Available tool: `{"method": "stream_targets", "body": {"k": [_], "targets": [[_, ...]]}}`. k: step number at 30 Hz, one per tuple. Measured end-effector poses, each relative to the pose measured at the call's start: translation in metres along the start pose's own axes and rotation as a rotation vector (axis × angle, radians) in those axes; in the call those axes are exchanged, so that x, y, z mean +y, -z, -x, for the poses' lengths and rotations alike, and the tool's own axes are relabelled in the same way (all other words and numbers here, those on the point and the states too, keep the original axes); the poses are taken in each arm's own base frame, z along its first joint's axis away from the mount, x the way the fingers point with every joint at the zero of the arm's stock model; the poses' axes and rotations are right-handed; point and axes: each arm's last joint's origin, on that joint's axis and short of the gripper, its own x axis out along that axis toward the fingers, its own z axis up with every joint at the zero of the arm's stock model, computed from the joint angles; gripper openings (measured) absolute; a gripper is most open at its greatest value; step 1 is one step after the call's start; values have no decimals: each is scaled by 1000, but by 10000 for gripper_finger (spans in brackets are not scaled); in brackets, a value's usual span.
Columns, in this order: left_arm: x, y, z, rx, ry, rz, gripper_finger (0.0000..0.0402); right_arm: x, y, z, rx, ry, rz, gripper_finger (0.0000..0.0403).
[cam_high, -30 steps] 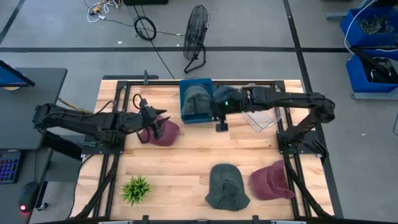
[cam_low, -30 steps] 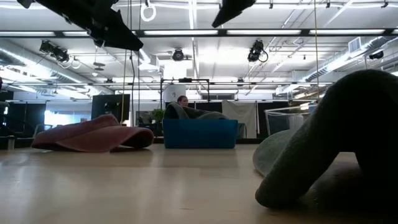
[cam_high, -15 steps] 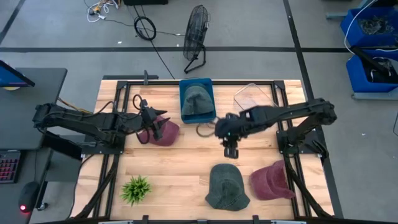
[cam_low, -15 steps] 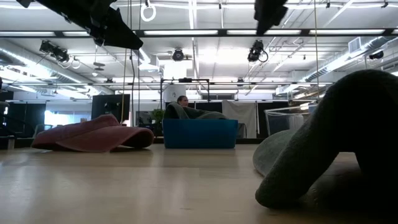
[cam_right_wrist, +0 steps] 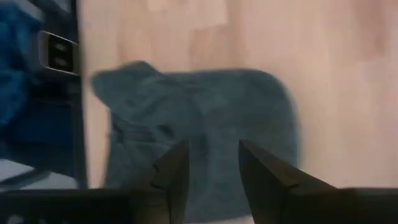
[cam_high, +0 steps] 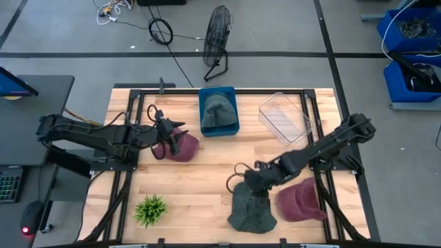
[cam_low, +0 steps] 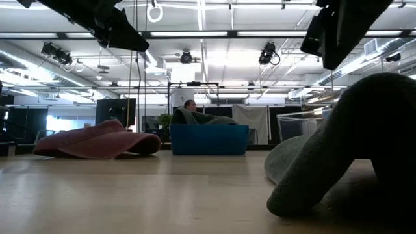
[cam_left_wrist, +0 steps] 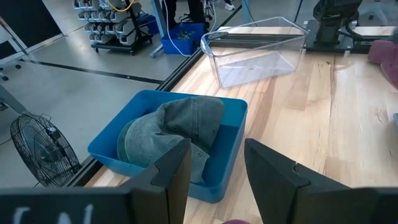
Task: Pick & Place hat
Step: Put the gray cap into the blue bin
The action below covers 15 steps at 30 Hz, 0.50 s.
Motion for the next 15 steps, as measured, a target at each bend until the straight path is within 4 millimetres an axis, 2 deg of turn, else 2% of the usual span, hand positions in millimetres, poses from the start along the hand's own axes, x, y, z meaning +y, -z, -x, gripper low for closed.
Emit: {"method": "stream_targets", "body": {"k": [6, 15], "targets": [[0, 0, 0, 0, 0, -1, 154, 16, 19, -19, -107, -27, 70, 138], [0, 0, 0, -2, 0, -1, 154, 23, 52, -48, -31, 81, 171, 138]]}}
